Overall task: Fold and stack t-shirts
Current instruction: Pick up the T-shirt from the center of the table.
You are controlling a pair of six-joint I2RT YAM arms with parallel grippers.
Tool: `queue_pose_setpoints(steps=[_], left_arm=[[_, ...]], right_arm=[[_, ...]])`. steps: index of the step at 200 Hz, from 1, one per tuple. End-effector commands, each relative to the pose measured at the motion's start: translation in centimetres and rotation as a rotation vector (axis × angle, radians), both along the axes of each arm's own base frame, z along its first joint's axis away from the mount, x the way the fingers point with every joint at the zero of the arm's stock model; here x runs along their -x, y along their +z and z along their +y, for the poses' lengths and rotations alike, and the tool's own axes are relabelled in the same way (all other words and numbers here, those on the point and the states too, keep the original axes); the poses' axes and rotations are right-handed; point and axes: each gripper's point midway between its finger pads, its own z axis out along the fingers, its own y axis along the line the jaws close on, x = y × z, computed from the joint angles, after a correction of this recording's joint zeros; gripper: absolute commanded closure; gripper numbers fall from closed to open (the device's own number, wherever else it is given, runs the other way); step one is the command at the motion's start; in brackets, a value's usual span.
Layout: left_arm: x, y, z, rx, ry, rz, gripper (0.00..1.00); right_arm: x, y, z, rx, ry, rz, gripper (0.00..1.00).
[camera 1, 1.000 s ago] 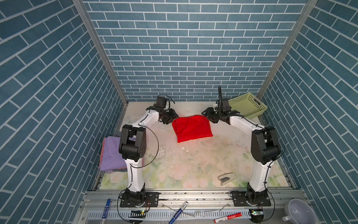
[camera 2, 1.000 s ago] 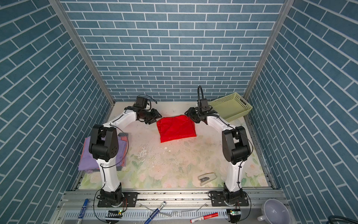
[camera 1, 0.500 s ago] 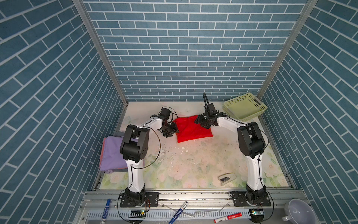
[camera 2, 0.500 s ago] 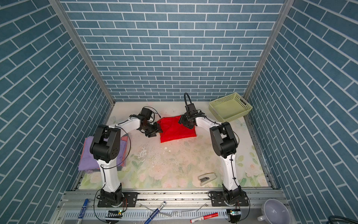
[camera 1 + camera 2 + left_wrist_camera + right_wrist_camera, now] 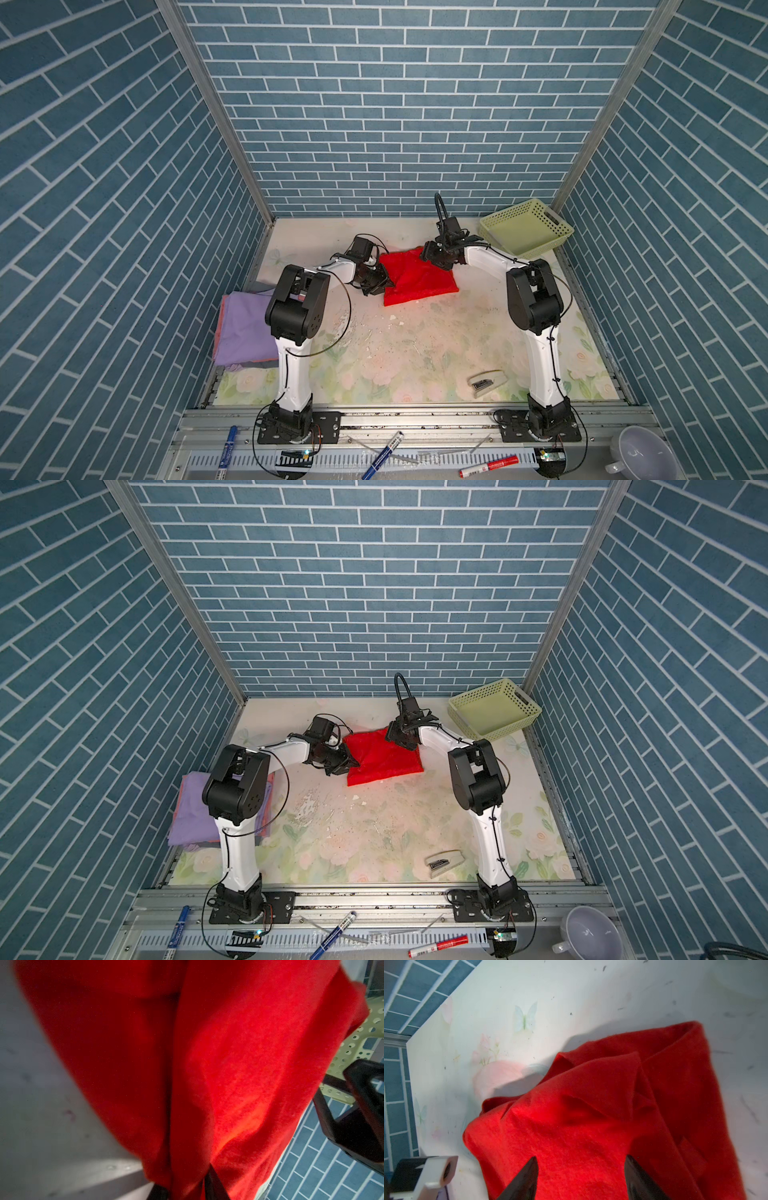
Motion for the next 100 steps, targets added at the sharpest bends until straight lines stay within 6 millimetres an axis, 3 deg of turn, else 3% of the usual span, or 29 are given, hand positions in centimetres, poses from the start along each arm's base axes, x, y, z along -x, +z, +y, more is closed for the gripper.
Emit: queue_pose_setpoints(steps=[1,24,37,75,100], left_arm=[[2.0,-0.4,-2.1,0.075,0.038,0.058,0.83],[3.1,0.8,-3.4,0.123,0.120,0.064,0.93],[3.3,1.8,-4.2,0.144,0.152,0.053,0.97],[3.8,4.2,-7.5,0.189,0.180,0.053,1.00],[4.5,5.2,-8.8,0.169,0.167,0.045,1.00]], right_arm=[[0.3,5.5,-2.5,0.013,-0.059,-0.091,0.32],[3.0,8.9,-4.9,-0.037,-0.167,-0.132,0.26],[5.5,9.4,-6.3,-0.079,-0.233,-0.112,0.23],[13.6,6.9,-9.2,-0.228,-0.392,0.007,0.18],[17.2,4.4,-9.9,-0.297,-0.460,0.041,0.14]])
